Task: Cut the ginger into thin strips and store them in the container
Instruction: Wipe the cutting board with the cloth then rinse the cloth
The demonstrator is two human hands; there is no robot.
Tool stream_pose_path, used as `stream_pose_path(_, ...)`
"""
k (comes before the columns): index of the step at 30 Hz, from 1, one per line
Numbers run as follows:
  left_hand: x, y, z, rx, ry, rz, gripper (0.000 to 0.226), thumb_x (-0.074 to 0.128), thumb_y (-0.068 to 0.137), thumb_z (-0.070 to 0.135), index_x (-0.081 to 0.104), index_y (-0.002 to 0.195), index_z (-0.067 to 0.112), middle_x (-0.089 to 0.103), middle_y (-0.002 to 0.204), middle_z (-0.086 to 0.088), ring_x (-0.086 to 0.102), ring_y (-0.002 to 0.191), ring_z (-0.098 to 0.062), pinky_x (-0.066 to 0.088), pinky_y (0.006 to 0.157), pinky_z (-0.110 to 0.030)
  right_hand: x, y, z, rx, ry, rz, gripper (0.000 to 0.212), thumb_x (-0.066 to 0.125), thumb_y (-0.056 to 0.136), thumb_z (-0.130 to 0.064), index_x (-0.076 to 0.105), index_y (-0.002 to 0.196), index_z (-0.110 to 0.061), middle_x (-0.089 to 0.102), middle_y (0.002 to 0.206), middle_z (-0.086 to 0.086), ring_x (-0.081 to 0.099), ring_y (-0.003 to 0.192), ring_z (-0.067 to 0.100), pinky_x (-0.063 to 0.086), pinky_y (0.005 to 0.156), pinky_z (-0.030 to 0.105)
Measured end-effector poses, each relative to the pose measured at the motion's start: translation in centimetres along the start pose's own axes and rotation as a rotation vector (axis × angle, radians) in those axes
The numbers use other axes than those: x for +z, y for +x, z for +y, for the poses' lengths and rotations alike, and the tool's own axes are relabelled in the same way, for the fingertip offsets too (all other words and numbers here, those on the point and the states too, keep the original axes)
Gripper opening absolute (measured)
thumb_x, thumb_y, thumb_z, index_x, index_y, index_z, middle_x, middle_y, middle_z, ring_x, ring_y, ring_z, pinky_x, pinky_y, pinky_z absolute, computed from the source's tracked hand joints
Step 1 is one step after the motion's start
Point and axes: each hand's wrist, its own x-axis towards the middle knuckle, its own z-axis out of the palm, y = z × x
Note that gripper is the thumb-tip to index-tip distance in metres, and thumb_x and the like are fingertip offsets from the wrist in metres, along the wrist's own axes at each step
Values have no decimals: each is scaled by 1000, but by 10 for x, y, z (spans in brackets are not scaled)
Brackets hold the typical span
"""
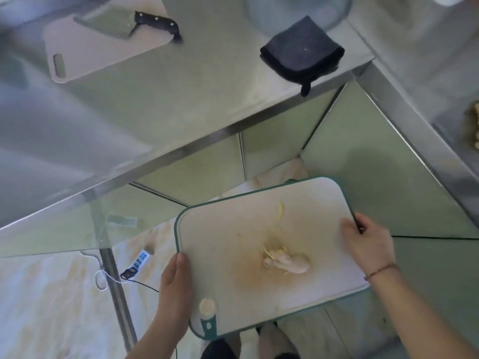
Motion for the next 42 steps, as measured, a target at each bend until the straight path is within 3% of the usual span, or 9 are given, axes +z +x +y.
stream_pose_path(5,24,43,-35,15,23,53,38,38,110,25,49,77,9,44,68,-4,39,67,-20,31,63,-35,42,30,33,-71,-60,-142,65,43,75,-50,60,126,-13,67,109,10,61,106,32,39,78,28)
stream_pose_path(7,34,62,-52,25,8,41,37,39,110,27,52,80,11,47,73,-6,42,70,-20,34,65,-35,59,42,48,-104,-198,-100,72,37,81,-56,50,138,-13,58,131,13,53,119,34,42,92,36)
stream_pose_path(11,62,99,-88,35,-15,45,35,48,97,53,62,82,25,60,84,-7,52,79,-22,41,75,-40,107,29,72,-656,-651,-85,69,29,94,-56,26,151,-17,18,159,13,15,146,39,18,114,56)
stream_pose_path(15,97,115,-110,4,-42,91,34,39,110,28,57,84,17,59,77,-2,51,73,-19,43,67,-32,171,1,93,-1026,-769,-392,71,25,93,-67,25,151,-26,9,163,5,5,148,35,6,112,65)
stream_pose_path(19,118,129,-121,-34,21,111,37,36,111,27,47,84,4,48,73,-5,43,65,-18,38,61,-31,211,13,113,-957,-805,-503,77,26,91,-68,16,154,-25,-1,164,0,-3,149,32,2,110,66)
stream_pose_path(28,128,146,-120,-26,48,149,36,34,111,25,51,82,12,54,72,0,49,52,-2,42,50,-15,211,86,140,-1020,-844,-667,82,19,95,-66,-1,155,-13,-7,163,2,-11,149,25,0,116,54)
stream_pose_path(34,117,153,-127,-37,92,180,37,35,110,28,53,93,0,55,81,-8,50,71,-19,43,65,-33,201,146,166,-773,-909,-694,80,-10,87,-67,-32,145,-18,-39,153,-2,-36,140,16,-3,120,51)
stream_pose_path(37,114,152,-128,-36,122,172,37,34,110,29,55,90,6,59,81,-8,53,72,-20,44,67,-35,203,166,175,-675,-911,-711,87,-27,76,-70,-30,146,-19,-36,154,-3,-36,140,15,-3,120,51)
stream_pose_path(42,118,146,-126,-15,135,169,36,35,111,26,54,83,11,56,69,1,50,62,-12,43,58,-28,215,168,161,-459,-796,-589,87,-14,82,-67,-9,154,-19,-22,160,-2,-27,144,20,1,118,59)
